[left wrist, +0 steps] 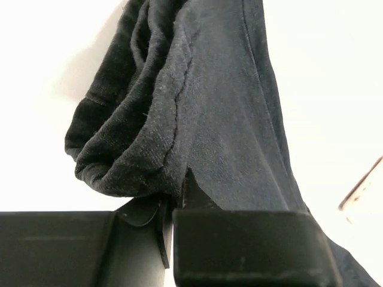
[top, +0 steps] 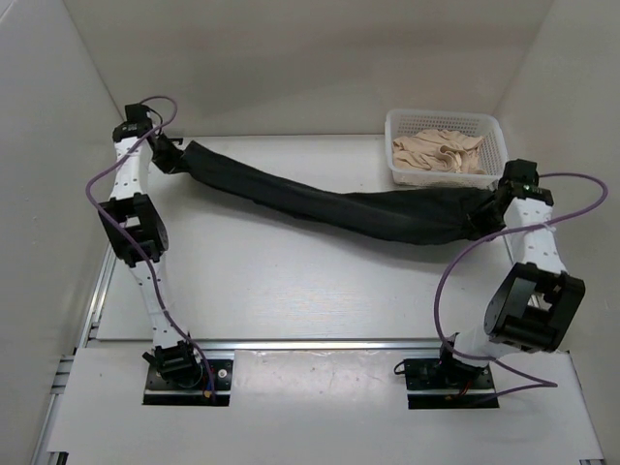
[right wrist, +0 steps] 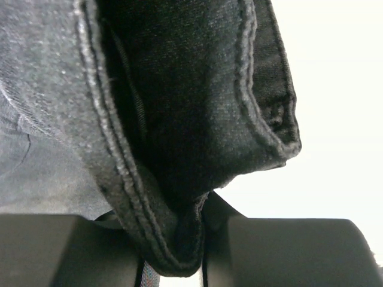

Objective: Fold and stack the trousers
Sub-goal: Fold the trousers

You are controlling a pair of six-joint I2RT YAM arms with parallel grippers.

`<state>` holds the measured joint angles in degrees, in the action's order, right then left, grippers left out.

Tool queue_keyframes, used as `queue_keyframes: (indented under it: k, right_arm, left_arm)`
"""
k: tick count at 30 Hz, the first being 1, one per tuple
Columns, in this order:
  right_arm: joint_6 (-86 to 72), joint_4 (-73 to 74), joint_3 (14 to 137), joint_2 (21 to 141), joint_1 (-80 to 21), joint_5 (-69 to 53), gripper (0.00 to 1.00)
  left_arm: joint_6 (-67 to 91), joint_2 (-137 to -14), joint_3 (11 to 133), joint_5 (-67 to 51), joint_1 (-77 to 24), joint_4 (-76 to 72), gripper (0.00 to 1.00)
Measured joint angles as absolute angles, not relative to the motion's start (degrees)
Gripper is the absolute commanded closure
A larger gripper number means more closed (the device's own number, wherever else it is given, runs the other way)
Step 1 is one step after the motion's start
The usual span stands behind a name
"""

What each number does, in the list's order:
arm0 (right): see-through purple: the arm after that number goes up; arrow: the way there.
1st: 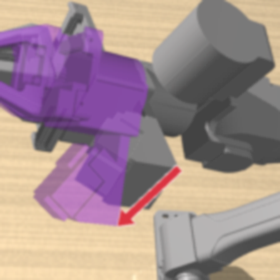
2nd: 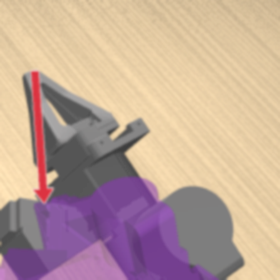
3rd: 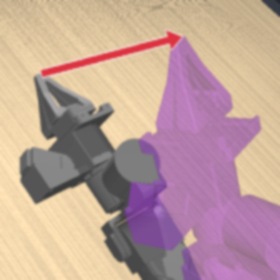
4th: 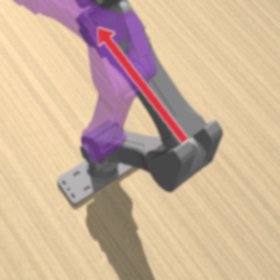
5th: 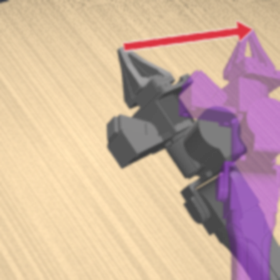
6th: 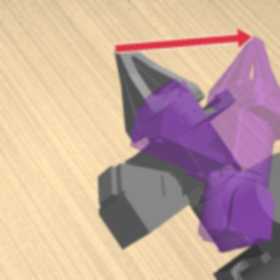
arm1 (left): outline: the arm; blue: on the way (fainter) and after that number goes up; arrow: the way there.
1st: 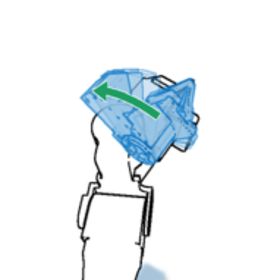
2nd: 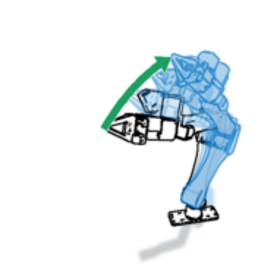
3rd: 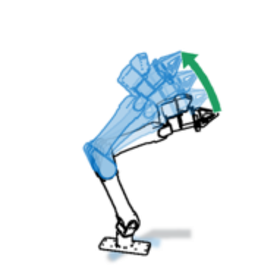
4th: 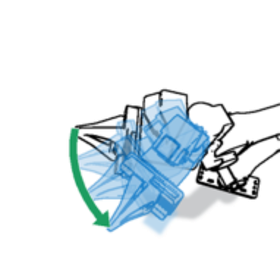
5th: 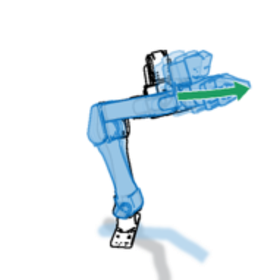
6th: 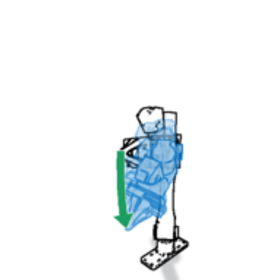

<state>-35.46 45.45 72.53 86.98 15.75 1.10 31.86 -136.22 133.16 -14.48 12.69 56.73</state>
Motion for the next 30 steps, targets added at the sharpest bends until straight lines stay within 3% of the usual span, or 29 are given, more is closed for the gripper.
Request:
queue_keyframes:
  k: [5,7,8,9,10,11,14,18,22,25,30]
  right_arm:
    - [-35.6,47.9,62.3,79.5,17.3,1.8,0.99]
    - [-35.7,50.0,58.3,76.1,18.2,2.2,0.84]
    - [-35.9,50.5,56.1,73.8,18.6,2.5,0.7]
    - [-36.1,51.2,54.3,71.6,18.8,2.6,0.37]
    - [-36.4,52.1,52.8,69.3,19.1,2.8,0.25]
    - [-36.1,52.6,52.0,67.4,19.3,3.0,0.19]
    - [-35.4,52.7,51.7,64.4,19.8,3.1,0.14]
    - [-34.0,52.6,52.8,63.3,19.8,3.2,0.13]
    - [-32.3,52.6,55.9,61.0,19.8,3.2,0.13]
    - [-31.4,52.4,57.8,59.7,19.8,3.1,0.13]
    - [-30.9,52.5,58.0,59.6,19.8,2.3,0.13]
  left_arm:
    - [30.4,-125.5,115.9,-11.1,14.2,55.9,0.9]
    - [29.9,-121.8,108.4,-9.3,15.2,55.8,0.9]
    - [29.7,-120.0,104.6,-8.3,15.9,55.9,0.63]
    - [29.2,-118.4,101.3,-7.2,16.6,56.4,0.32]
    - [28.6,-117.4,99.0,-5.8,17.4,56.8,0.13]
    - [28.5,-116.6,97.5,-4.7,18.3,56.9,0.02]
    - [27.9,-115.7,96.3,-2.1,20.8,56.8,0.0]
    - [28.1,-114.2,94.3,0.0,22.6,56.1,0.17]
    - [28.6,-113.4,91.4,-0.6,24.6,55.7,0.17]
    - [28.4,-114.7,91.3,-0.9,26.2,55.2,0.11]
    - [28.2,-121.3,95.4,-1.7,26.4,54.6,0.09]
